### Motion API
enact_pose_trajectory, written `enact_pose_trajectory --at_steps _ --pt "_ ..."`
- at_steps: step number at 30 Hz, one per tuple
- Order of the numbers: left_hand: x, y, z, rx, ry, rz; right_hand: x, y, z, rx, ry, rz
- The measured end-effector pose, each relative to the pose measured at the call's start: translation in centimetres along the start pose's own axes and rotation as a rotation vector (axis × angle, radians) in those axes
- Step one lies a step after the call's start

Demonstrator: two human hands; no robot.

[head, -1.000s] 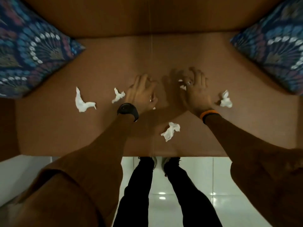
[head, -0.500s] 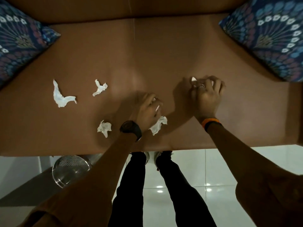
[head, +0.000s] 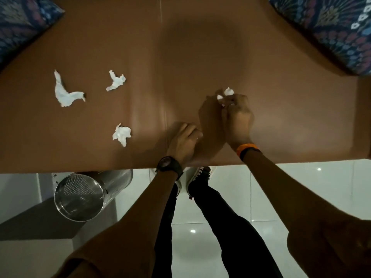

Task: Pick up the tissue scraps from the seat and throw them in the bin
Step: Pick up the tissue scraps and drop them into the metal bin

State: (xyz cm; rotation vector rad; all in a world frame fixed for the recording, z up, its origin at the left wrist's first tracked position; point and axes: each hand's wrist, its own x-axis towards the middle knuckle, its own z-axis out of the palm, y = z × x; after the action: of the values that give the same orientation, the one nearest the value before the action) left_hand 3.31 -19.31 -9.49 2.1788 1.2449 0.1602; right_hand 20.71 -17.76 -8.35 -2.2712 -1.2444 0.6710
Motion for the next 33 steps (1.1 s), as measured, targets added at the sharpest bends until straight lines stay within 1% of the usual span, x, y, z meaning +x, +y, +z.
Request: enact_pose_trajectory --at_steps 2,3,5,7,10,13,16,18,21,24,26,28,30,33 --pt "-1.1 -0.2 -0.9 -0.146 0.104 -0.132 -3.1 -2.3 0.8 -0.042 0.022 -0.169" --pt "-1.8 -0.6 -1.6 -0.205 0.169 -0.226 -4.6 -3.4 1.4 -0.06 0.032 -0.252" --pt "-4.0 -1.9 -2.6 -0.288 0.253 -0.412 -7.7 -5.6 2.8 -0.065 0.006 -0.328" --pt "-7.2 -3.7 -4.3 -0.339 0.362 -0.512 -11.2 -8.0 5.1 -0.035 -0.064 -0.365" --pt "-13.0 -7.6 -6.6 -0.321 0.534 -0.589 -16.9 -11.4 9.9 -0.036 -0.204 -0.506" --pt "-19.8 -13.3 -8.3 -0.291 0.618 -0.705 -22.9 -14.9 15.7 -0.014 -0.373 -0.602" --pt "-25.5 -19.6 -8.7 -0.341 0.588 -0.924 -28.1 -18.0 22.0 -0.058 -0.523 -0.644" --pt "-28.6 -24.1 -8.0 -0.418 0.522 -1.047 -31.0 -19.4 26.8 -0.165 -0.655 -0.692" --pt "-31.4 -29.3 -6.0 -0.711 0.393 -1.117 -33.9 -19.2 33.3 -0.33 -0.767 -0.707" --pt "-32.7 -32.8 -4.7 -0.966 0.365 -1.291 -34.8 -18.2 37.2 -0.433 -0.855 -0.667" --pt "-33.2 -33.4 -4.2 -1.094 0.386 -1.299 -34.6 -18.0 37.9 -0.438 -0.836 -0.639" --pt "-33.3 -32.2 -4.5 -1.176 0.422 -1.262 -34.3 -18.7 36.7 -0.405 -0.75 -0.611" --pt "-33.2 -30.4 -5.7 -1.088 0.451 -1.178 -33.9 -19.8 34.3 -0.326 -0.6 -0.602" --pt "-31.2 -27.9 -8.3 -0.8 0.431 -0.967 -31.9 -21.3 29.6 -0.173 -0.295 -0.627"
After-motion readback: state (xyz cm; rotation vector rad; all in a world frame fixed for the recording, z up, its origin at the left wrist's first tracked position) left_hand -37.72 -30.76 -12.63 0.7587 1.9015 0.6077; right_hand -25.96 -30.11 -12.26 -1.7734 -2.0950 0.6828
